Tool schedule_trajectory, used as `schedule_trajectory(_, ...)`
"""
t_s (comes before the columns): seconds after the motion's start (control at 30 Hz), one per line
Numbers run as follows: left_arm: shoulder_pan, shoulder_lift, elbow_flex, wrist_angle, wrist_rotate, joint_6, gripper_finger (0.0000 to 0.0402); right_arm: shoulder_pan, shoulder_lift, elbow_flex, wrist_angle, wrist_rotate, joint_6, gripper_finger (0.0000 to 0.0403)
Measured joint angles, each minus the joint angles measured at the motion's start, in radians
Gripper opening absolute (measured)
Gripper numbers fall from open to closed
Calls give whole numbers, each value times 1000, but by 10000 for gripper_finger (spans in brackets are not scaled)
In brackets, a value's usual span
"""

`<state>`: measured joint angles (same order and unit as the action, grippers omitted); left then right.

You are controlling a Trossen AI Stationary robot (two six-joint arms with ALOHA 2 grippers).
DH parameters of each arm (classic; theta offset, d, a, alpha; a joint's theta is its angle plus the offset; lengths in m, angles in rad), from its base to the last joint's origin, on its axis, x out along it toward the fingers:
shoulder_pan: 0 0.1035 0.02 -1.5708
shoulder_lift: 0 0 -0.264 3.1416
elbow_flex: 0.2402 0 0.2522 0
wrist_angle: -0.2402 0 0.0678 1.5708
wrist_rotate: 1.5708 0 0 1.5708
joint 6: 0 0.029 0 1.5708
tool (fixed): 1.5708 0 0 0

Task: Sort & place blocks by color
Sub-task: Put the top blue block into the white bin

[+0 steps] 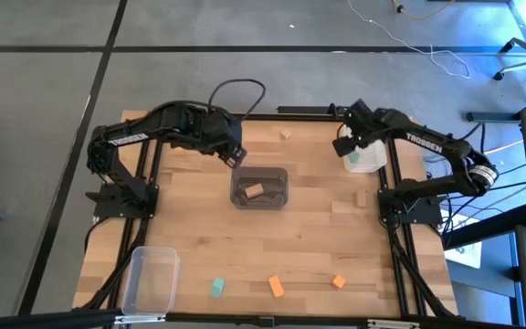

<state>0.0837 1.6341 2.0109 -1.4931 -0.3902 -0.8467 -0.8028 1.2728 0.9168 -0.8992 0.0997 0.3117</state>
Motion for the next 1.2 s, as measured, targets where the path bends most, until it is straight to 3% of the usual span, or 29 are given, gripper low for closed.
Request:
schedule_trajectory(0.33,149,27,-2,-63,21,24,180,31,-1,360,-150,-16,-132,206)
schedule_trajectory(0.47,217,36,-58,-72,109,118,180,70,-1,470,-198,-16,-166,206)
schedule_trajectory(0.63,204,35,-178,-74,307,118,180,118,-4,564,-240,-16,-202,206)
schedule_trajectory(0.8,153,33,-305,-62,331,100,180,160,-7,620,-268,-15,-263,206)
schedule_trajectory(1.03,221,33,-447,219,331,14,180,208,-8,653,-283,-15,-270,206)
schedule_trajectory(1.2,316,33,-498,355,338,41,180,226,-8,653,-290,-15,-294,206)
